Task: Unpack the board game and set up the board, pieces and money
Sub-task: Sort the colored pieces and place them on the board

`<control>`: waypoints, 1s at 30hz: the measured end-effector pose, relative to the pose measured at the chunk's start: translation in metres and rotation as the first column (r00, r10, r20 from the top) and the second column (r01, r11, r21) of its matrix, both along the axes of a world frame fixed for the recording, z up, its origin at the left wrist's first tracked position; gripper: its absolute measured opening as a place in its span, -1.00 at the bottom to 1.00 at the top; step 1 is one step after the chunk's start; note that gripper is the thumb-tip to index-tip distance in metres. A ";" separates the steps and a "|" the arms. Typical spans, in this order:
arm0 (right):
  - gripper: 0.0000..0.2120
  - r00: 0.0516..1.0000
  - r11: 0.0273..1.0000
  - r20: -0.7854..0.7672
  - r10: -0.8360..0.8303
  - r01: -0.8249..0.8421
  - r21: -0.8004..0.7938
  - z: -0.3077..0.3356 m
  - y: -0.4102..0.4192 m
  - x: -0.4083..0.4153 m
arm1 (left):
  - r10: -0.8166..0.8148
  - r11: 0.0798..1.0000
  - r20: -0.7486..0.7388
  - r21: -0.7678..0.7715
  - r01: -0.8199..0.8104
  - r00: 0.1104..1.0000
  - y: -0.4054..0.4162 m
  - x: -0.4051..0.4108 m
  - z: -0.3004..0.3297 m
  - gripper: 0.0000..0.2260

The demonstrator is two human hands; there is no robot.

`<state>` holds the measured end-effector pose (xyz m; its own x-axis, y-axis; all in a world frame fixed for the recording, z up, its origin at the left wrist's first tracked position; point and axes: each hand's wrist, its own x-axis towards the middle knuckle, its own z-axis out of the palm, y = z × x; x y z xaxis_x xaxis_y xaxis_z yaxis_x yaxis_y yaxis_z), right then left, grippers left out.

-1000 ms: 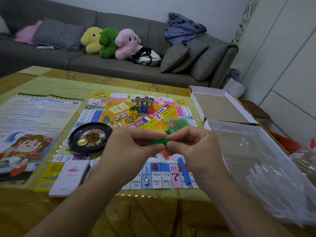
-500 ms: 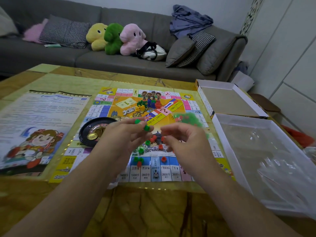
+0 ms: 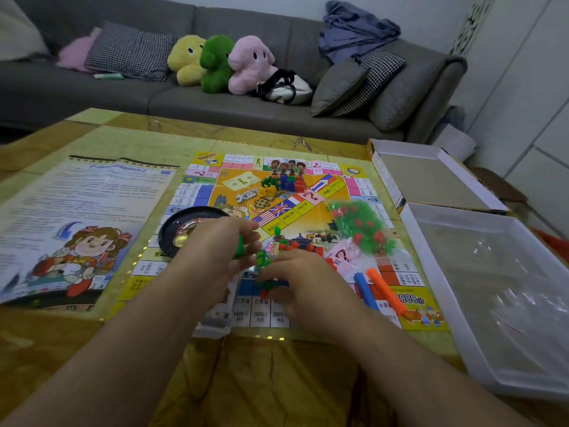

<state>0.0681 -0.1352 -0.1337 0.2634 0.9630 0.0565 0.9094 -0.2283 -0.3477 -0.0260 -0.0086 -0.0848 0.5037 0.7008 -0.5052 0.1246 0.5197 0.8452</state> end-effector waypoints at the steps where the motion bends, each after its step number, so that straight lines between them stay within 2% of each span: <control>1: -0.71 1.000 1.000 0.006 0.000 0.000 0.019 -0.002 0.000 -0.001 | -0.002 1.000 -0.005 0.002 0.002 1.000 0.001 0.001 0.000 -0.83; 5: -0.82 1.000 0.998 0.014 -0.016 0.015 0.065 -0.007 -0.002 -0.001 | -0.018 0.999 0.000 0.031 0.018 1.000 0.004 0.000 -0.009 -0.87; 8: -0.85 0.998 0.971 -0.017 -0.068 0.071 0.228 -0.003 -0.005 0.005 | -0.051 0.995 0.018 0.086 0.049 0.999 0.004 -0.003 -0.015 -0.85; 10: -0.87 0.973 0.910 -0.187 -0.137 0.199 0.364 0.010 -0.011 0.012 | -0.105 0.988 0.012 0.115 0.103 0.994 0.000 -0.003 -0.013 -0.82; 13: -0.85 0.850 0.808 -0.510 -0.131 0.389 0.441 0.032 -0.026 0.020 | -0.277 0.952 0.019 0.138 0.272 0.961 -0.012 -0.005 -0.008 -0.79; 15: -0.84 0.802 0.785 -0.591 -0.083 0.418 0.458 0.042 -0.036 0.021 | -0.398 0.910 0.065 0.158 0.384 0.915 -0.023 -0.006 -0.006 -0.77; 17: -0.82 0.803 0.779 -0.592 -0.067 0.413 0.472 0.045 -0.042 0.022 | -0.448 0.887 0.110 0.181 0.425 0.887 -0.031 -0.005 -0.006 -0.78; 23: -0.80 0.839 0.781 -0.539 -0.070 0.382 0.494 0.042 -0.051 0.029 | -0.431 0.901 0.161 0.122 0.416 0.888 -0.039 -0.002 -0.003 -0.74; 26: -0.78 0.882 0.804 -0.467 -0.066 0.324 0.499 0.039 -0.053 0.031 | -0.447 0.888 0.111 0.171 0.426 0.887 -0.041 -0.003 -0.005 -0.75; 30: -0.77 0.916 0.835 -0.388 -0.100 0.289 0.468 0.038 -0.056 0.032 | -0.469 0.831 -0.072 0.301 0.468 0.880 -0.041 -0.003 -0.008 -0.78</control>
